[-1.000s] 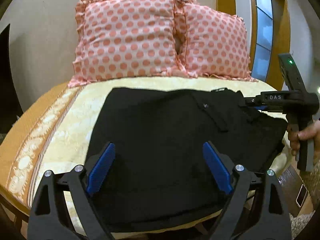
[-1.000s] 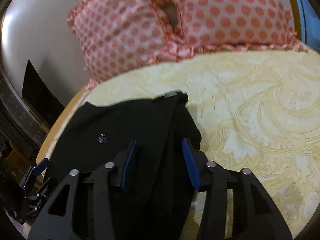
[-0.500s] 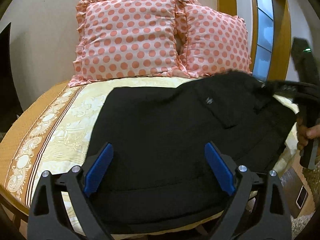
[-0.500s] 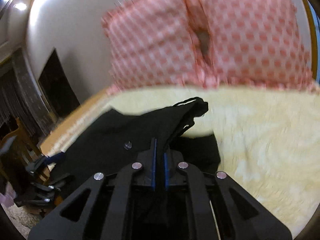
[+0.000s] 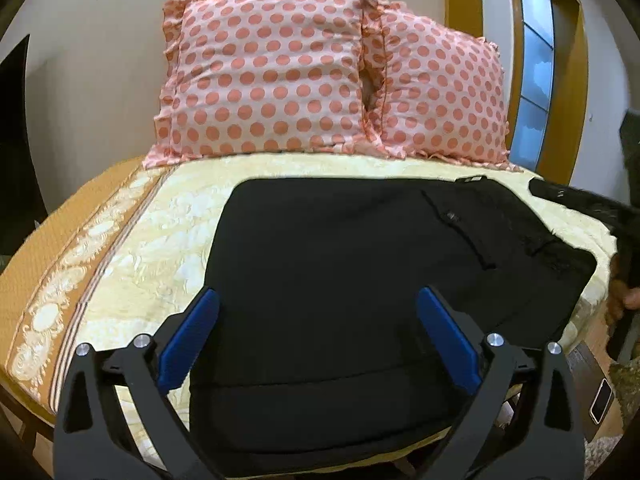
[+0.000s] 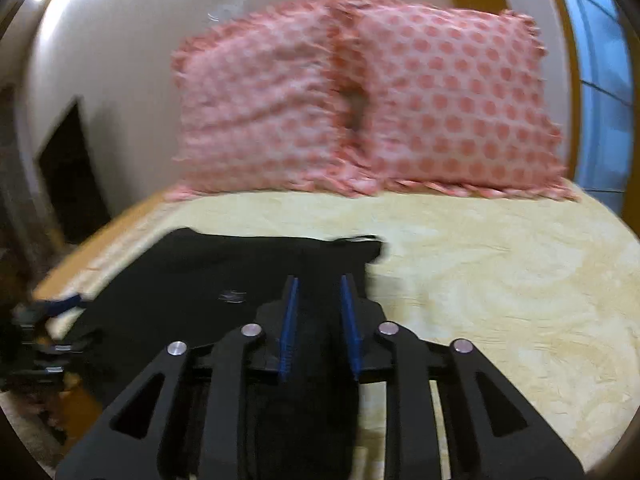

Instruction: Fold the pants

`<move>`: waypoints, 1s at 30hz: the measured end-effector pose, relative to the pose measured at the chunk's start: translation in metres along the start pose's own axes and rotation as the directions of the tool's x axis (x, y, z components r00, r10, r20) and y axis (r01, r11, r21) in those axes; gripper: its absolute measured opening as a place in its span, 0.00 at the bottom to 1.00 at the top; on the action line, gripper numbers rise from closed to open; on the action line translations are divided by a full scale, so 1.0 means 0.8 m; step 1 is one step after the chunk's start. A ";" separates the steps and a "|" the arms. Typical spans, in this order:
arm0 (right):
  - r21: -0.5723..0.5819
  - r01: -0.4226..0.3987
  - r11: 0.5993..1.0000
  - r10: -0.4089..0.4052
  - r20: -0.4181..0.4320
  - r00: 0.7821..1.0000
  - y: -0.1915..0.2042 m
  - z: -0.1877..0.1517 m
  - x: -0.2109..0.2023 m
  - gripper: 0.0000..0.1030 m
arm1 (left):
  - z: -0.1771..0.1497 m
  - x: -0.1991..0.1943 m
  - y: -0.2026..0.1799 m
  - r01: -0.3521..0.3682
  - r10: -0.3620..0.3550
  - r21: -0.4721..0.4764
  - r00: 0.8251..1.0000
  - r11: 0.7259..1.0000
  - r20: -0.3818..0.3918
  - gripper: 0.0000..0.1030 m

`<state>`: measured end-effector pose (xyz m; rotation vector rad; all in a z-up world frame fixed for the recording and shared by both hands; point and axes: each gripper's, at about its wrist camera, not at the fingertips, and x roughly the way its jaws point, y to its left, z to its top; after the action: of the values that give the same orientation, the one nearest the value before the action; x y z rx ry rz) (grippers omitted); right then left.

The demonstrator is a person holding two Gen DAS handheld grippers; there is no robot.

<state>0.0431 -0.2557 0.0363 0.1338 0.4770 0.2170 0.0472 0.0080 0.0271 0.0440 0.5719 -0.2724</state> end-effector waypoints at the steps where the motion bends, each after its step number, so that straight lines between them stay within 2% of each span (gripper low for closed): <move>1: -0.009 -0.026 1.000 0.025 -0.022 0.999 0.004 -0.002 0.004 0.24 | -0.003 0.003 0.000 -0.003 0.003 0.003 1.000 1.000 -0.012 0.97; 3: -0.029 -0.053 0.998 0.049 -0.120 0.992 0.013 -0.019 0.026 0.28 | -0.010 0.011 0.002 -0.013 0.013 0.006 0.999 1.000 -0.048 0.97; 5: -0.006 -0.057 0.998 0.054 -0.227 0.972 0.008 -0.038 0.051 0.28 | -0.019 0.015 0.012 -0.004 0.002 -0.024 0.998 1.000 -0.061 0.98; 6: 0.040 -0.087 0.995 0.093 -0.197 0.976 -0.001 -0.036 0.046 0.28 | -0.021 0.015 0.018 0.007 -0.009 -0.045 0.998 0.999 -0.062 0.98; 8: 0.146 -0.128 0.981 0.156 -0.193 0.969 -0.021 -0.021 0.044 0.30 | -0.024 0.014 0.027 0.018 -0.022 -0.074 0.998 0.997 -0.057 0.98; 9: 0.182 -0.133 0.974 0.164 -0.164 0.973 -0.031 -0.014 0.040 0.40 | -0.026 0.014 0.030 0.014 -0.020 -0.089 0.998 0.996 -0.059 0.98; 10: 0.215 -0.120 0.969 0.152 -0.137 0.979 -0.045 -0.001 0.037 0.55 | -0.028 0.014 0.034 0.015 -0.020 -0.101 0.998 0.995 -0.055 0.98; 12: 0.242 -0.100 0.965 0.135 -0.132 0.982 -0.063 0.013 0.044 0.63 | -0.030 0.013 0.035 0.016 -0.021 -0.104 0.998 0.994 -0.051 0.98; 17: 0.326 -0.109 0.939 0.190 -0.229 0.955 -0.098 0.025 0.096 0.63 | -0.031 0.012 0.036 0.017 -0.022 -0.103 0.999 0.995 -0.050 0.98; 23: 0.283 -0.078 0.956 0.170 -0.315 0.934 -0.092 0.018 0.132 0.62 | -0.031 0.010 0.036 0.024 -0.030 -0.105 0.998 0.994 -0.052 0.98; 25: 0.285 -0.104 0.953 0.196 -0.317 0.928 -0.092 0.014 0.133 0.53 | -0.029 0.010 0.040 0.037 -0.045 -0.115 0.997 0.993 -0.062 0.98; 27: 0.249 -0.121 0.961 0.197 -0.309 0.930 -0.088 0.013 0.129 0.50 | -0.023 0.008 0.048 0.064 -0.076 -0.153 0.994 0.986 -0.074 0.98; 30: 0.265 -0.137 0.954 0.221 -0.318 0.922 -0.094 0.015 0.136 0.53 | -0.006 0.007 0.071 0.085 -0.101 -0.206 0.993 0.975 -0.067 0.98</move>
<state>0.1558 -0.3039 -0.0145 0.3810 0.8429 0.3678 0.0640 0.0618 0.0182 -0.1711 0.6776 -0.3031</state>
